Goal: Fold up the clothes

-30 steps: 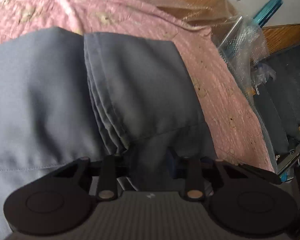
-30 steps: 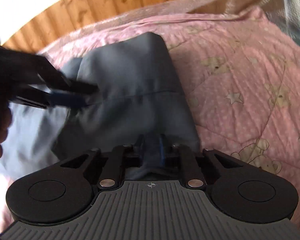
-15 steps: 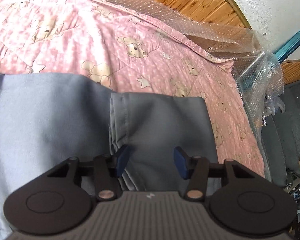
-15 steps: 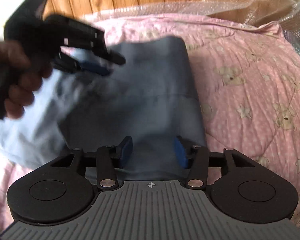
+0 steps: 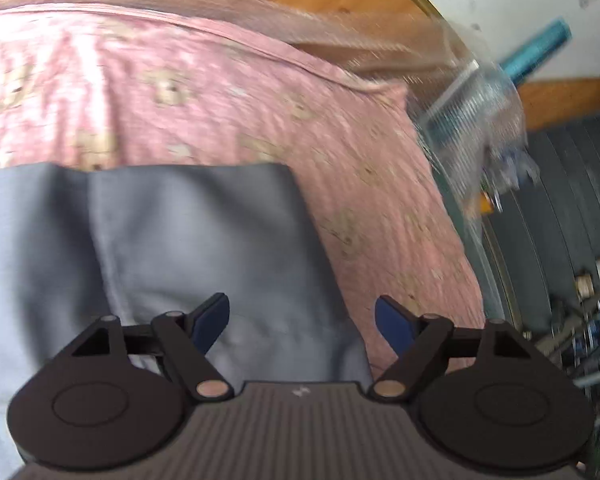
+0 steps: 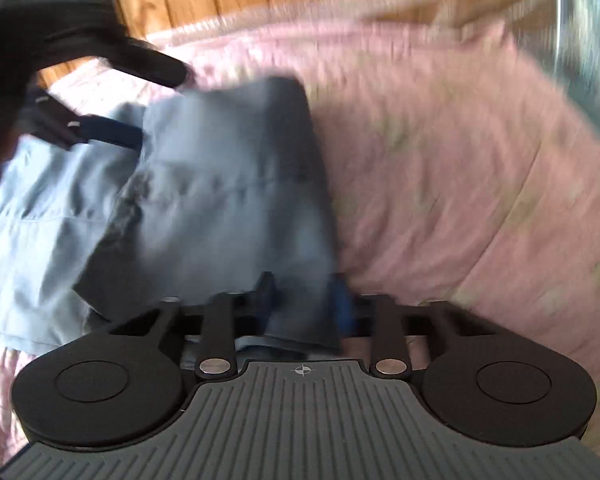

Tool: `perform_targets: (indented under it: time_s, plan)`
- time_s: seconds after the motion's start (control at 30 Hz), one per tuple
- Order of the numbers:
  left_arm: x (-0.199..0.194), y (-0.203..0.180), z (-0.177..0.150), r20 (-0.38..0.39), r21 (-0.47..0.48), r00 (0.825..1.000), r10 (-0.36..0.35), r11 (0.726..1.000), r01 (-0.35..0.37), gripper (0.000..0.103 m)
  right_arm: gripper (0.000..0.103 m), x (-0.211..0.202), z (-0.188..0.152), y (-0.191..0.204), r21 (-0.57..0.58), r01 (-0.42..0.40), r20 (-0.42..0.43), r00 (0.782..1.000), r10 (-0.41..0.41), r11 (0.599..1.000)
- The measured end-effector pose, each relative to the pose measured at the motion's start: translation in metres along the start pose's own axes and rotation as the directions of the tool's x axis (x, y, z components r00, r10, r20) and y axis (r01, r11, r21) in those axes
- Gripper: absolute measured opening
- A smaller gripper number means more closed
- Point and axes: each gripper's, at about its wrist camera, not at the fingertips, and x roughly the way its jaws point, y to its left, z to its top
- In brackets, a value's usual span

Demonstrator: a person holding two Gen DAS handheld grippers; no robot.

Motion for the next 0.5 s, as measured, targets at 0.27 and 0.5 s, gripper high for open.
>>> perform_targets:
  time_s: [0.27, 0.5]
  plan:
    - [-0.013, 0.008, -0.010, -0.028, 0.022, 1.000, 0.001, 1.000, 0.000, 0.025, 0.003, -0.030, -0.004, 0.083, -0.265, -0.075, 0.162, 0.979, 0.121, 0.961]
    - [-0.112, 0.104, -0.053, 0.167, -0.215, 0.985, 0.037, 0.977, 0.000, 0.018, 0.036, -0.045, 0.001, 0.094, -0.181, -0.334, 0.250, 0.894, 0.372, 0.925]
